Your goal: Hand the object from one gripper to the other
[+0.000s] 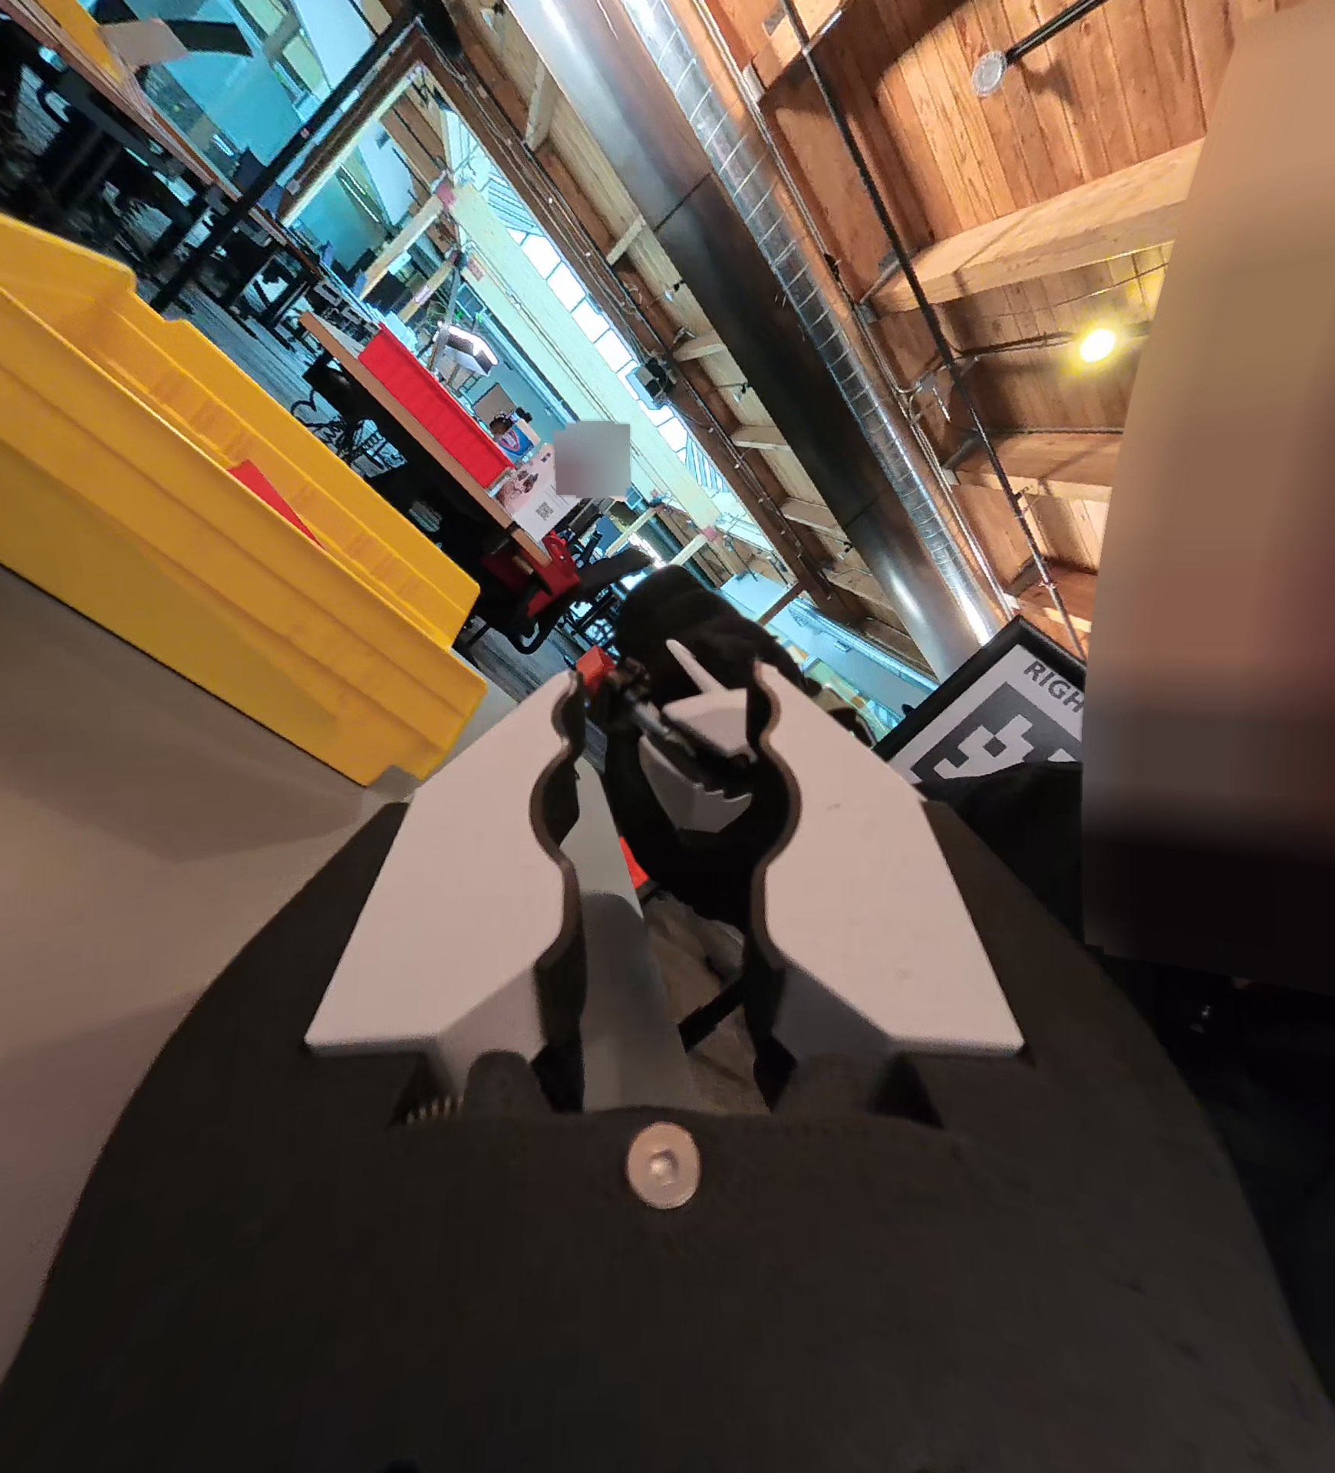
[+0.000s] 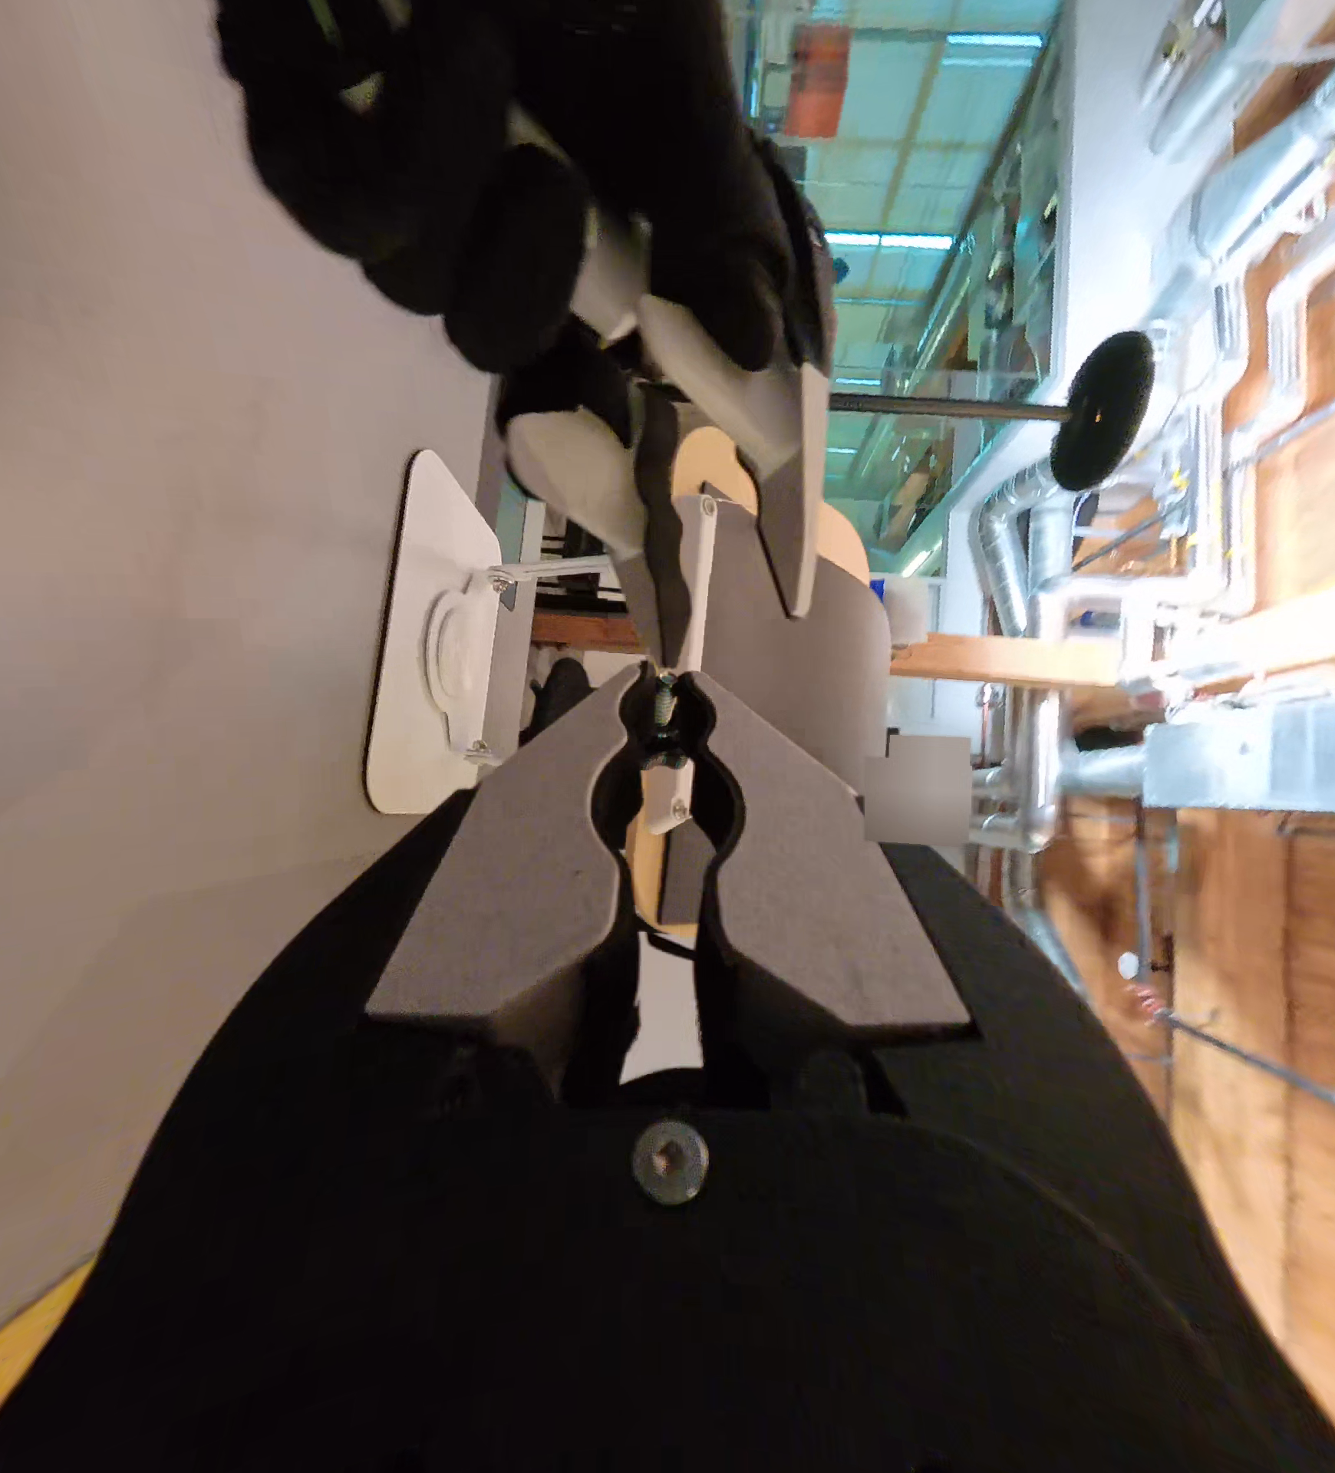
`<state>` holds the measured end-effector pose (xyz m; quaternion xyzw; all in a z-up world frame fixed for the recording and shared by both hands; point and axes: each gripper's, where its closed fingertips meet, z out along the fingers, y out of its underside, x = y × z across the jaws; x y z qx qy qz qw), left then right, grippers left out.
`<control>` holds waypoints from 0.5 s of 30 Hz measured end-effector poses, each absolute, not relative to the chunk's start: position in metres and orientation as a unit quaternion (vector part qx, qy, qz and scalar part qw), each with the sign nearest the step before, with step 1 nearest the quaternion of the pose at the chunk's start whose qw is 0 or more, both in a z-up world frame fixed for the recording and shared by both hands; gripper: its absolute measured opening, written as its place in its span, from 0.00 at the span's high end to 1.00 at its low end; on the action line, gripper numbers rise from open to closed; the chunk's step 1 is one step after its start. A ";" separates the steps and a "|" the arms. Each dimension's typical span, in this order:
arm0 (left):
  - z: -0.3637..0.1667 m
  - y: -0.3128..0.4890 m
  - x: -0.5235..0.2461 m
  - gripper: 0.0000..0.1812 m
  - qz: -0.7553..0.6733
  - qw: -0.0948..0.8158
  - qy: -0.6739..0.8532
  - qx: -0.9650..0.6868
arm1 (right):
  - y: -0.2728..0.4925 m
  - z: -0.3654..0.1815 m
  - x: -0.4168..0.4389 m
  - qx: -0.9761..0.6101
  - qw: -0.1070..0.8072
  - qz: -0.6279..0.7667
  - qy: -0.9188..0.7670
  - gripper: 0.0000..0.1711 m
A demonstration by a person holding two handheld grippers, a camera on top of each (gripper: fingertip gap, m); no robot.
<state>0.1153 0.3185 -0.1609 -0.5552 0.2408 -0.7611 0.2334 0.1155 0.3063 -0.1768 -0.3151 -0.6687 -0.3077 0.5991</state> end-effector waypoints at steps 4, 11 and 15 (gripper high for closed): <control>-0.170 0.325 0.112 0.80 -0.734 0.218 0.257 -0.590 | 0.301 -0.185 0.111 -0.284 0.580 -0.318 -0.694 0.98; -0.195 0.307 0.124 0.78 -0.697 0.151 0.301 -0.633 | 0.297 -0.191 0.104 -0.259 0.569 -0.328 -0.708 0.99; -0.202 0.299 0.127 0.79 -0.703 0.104 0.294 -0.639 | 0.296 -0.198 0.101 -0.244 0.559 -0.334 -0.718 0.99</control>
